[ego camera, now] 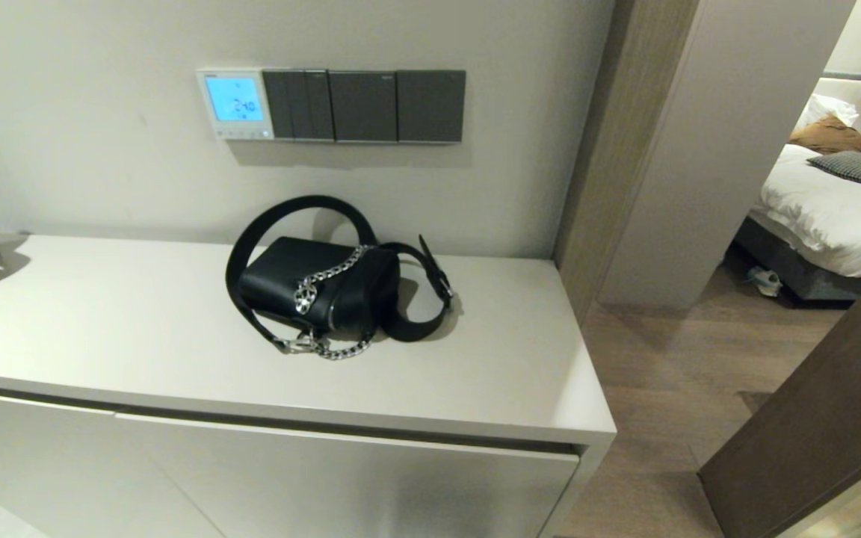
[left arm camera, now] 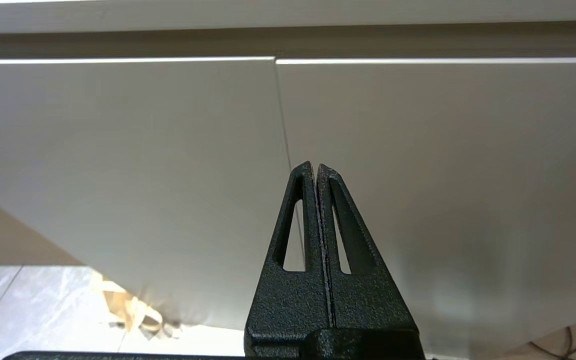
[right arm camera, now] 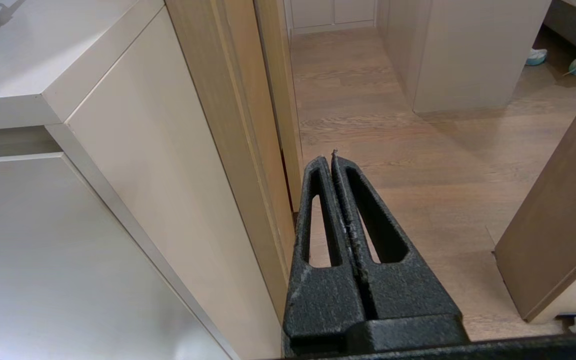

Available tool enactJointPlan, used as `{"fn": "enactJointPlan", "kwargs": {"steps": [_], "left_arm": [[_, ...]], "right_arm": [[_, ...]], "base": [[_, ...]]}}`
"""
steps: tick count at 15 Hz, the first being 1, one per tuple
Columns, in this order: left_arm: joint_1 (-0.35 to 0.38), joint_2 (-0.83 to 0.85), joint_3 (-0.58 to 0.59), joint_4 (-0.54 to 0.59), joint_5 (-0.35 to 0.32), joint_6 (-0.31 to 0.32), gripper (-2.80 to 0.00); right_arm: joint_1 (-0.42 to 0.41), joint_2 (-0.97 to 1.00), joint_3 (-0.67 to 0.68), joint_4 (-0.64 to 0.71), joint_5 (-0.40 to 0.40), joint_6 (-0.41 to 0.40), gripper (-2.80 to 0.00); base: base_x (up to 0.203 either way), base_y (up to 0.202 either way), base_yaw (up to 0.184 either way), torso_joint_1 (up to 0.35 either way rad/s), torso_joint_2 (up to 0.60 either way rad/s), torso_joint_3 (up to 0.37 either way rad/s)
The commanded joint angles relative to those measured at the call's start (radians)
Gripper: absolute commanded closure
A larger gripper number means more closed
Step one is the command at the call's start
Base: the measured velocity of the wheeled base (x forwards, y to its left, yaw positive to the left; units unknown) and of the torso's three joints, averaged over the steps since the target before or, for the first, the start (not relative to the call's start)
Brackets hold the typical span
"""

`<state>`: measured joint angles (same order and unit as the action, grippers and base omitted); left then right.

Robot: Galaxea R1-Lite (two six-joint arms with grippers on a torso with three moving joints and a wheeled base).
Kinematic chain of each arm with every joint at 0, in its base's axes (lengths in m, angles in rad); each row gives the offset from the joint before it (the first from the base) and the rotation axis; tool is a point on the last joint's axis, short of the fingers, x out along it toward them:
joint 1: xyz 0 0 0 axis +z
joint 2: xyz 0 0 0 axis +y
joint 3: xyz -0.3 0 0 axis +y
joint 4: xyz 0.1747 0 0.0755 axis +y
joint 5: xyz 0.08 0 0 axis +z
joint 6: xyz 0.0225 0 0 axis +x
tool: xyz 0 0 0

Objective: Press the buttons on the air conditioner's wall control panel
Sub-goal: Turn off the central air conditioner

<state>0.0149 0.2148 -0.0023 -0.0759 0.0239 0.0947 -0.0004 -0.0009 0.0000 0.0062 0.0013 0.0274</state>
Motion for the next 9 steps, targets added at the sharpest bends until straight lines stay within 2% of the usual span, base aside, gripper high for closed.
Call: {"fn": "enactJointPlan", "kwargs": {"steps": [1,9], "left_arm": [[0.0,-0.031,0.0,0.018,-0.01,0.0,0.0],[-0.007,-0.116,0.002,0.076,-0.016,0.0,0.0]], "right_arm": [[0.0,0.002,0.002,0.0,0.0,0.0,0.0],[0.0,0.002,0.002,0.0,0.0,0.0,0.0]], "base": [[0.0,0.0,0.0,0.0,0.0,0.0],[0.0,0.0,0.0,0.0,0.0,0.0]]}}
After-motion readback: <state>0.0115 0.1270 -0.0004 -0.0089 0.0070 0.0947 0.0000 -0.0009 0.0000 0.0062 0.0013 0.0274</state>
